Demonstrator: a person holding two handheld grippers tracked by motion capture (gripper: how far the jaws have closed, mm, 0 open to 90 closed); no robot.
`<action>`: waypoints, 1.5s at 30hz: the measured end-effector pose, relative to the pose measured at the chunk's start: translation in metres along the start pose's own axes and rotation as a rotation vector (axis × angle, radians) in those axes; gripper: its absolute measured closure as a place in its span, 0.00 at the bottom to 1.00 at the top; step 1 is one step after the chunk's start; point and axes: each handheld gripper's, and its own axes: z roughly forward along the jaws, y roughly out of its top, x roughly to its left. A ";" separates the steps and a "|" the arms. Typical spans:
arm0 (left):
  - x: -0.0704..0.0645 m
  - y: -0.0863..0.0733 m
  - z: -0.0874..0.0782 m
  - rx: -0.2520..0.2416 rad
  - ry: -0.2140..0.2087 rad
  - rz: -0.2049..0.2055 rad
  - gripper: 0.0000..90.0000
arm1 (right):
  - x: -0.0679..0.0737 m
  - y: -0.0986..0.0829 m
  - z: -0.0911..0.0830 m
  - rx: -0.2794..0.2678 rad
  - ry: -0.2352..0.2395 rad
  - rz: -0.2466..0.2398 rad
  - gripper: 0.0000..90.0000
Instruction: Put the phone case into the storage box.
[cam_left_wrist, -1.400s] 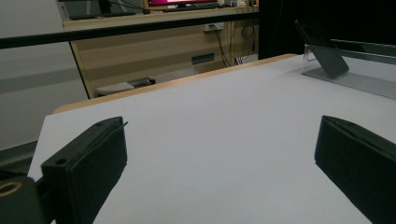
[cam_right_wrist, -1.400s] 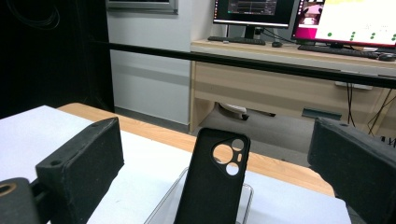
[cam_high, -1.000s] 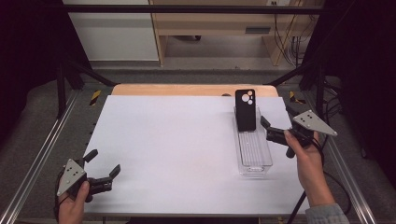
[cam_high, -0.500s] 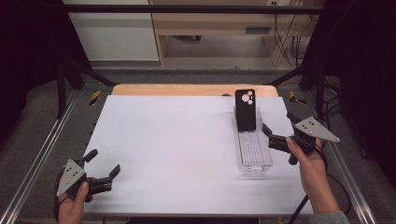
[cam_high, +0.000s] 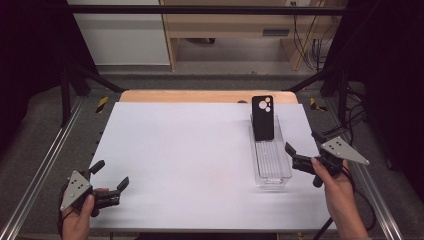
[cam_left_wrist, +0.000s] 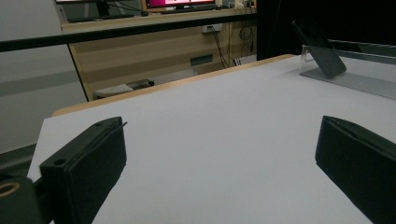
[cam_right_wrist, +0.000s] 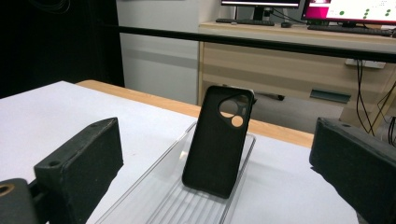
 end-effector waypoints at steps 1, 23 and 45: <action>0.000 0.000 0.000 0.000 0.000 0.000 0.02 | 0.000 -0.002 -0.001 0.001 0.001 0.003 0.03; 0.000 0.000 -0.001 -0.002 0.000 -0.002 0.02 | 0.007 -0.036 -0.017 0.029 0.003 0.044 0.03; 0.000 0.001 -0.001 -0.010 -0.007 -0.018 0.02 | 0.014 -0.051 -0.021 0.002 0.030 0.056 0.04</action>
